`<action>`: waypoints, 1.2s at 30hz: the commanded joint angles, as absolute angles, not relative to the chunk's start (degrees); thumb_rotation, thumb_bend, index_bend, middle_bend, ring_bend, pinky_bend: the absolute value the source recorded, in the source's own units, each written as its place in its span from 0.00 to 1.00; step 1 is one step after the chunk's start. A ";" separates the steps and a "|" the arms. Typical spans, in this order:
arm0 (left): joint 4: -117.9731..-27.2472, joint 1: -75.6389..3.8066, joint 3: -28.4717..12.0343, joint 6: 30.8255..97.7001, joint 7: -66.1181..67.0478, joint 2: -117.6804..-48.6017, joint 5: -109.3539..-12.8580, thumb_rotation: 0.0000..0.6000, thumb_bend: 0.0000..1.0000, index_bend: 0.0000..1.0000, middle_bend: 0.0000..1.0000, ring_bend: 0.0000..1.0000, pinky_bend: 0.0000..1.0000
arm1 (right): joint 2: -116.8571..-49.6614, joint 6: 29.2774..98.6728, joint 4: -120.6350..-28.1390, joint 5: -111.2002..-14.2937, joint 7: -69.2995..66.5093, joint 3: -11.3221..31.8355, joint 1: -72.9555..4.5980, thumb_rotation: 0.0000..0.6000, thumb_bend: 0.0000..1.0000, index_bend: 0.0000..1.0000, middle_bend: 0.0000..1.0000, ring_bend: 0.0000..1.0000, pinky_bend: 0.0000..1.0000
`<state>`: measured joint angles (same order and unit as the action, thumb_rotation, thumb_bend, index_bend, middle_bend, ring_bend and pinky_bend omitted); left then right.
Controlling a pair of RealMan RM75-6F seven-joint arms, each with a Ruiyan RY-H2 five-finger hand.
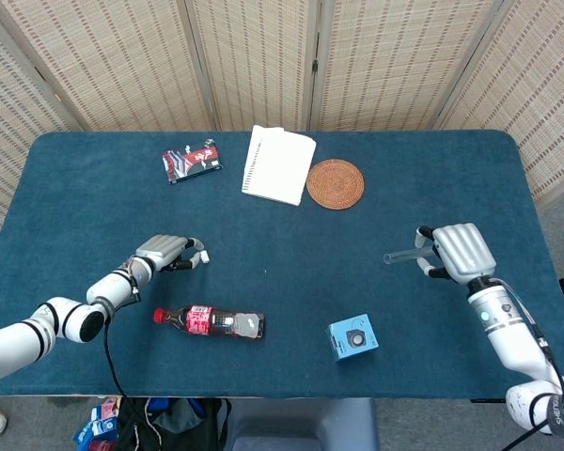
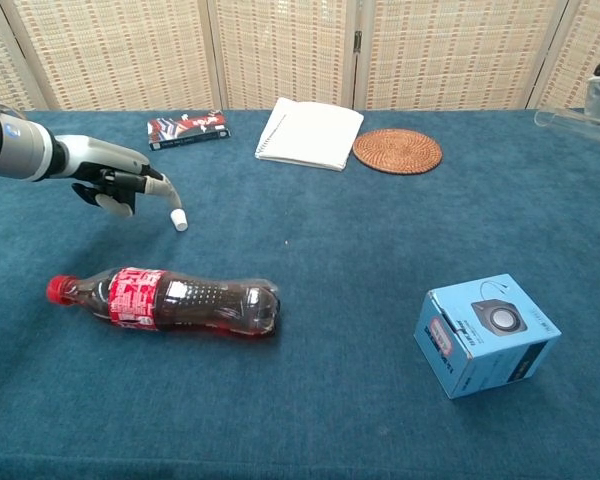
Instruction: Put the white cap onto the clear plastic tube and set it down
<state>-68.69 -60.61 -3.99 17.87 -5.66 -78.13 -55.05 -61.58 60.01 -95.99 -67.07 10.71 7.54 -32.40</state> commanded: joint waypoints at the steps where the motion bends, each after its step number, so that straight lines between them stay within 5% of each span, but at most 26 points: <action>1: -69.55 -60.98 -3.46 18.36 -4.97 -77.76 -54.51 0.13 0.53 0.20 0.97 0.96 1.00 | -61.50 60.00 -96.00 -67.08 10.61 7.58 -32.22 1.00 0.61 0.85 1.00 1.00 1.00; 24: -85.53 -60.72 -1.44 28.04 1.65 -68.93 -53.98 0.14 0.52 0.21 0.96 0.96 1.00 | -61.33 60.88 -96.62 -68.80 9.40 8.22 -30.71 1.00 0.61 0.85 1.00 1.00 1.00; 26: -86.53 -59.93 -2.32 30.83 1.68 -68.11 -54.23 0.24 0.52 0.21 0.96 0.96 1.00 | -61.09 61.05 -96.77 -68.92 9.32 8.21 -30.47 1.00 0.61 0.85 1.00 1.00 1.00; 31: -86.70 -56.62 -4.09 39.07 1.21 -68.61 -59.11 0.97 0.47 0.21 0.95 0.93 1.00 | -60.98 61.34 -96.81 -69.25 9.00 8.27 -30.07 1.00 0.61 0.85 1.00 1.00 1.00; 36: -84.31 -54.04 -4.41 43.81 -0.02 -71.56 -64.60 1.00 0.34 0.23 0.93 0.92 1.00 | -61.30 61.20 -96.44 -69.57 8.73 8.35 -30.00 1.00 0.61 0.85 1.00 1.00 1.00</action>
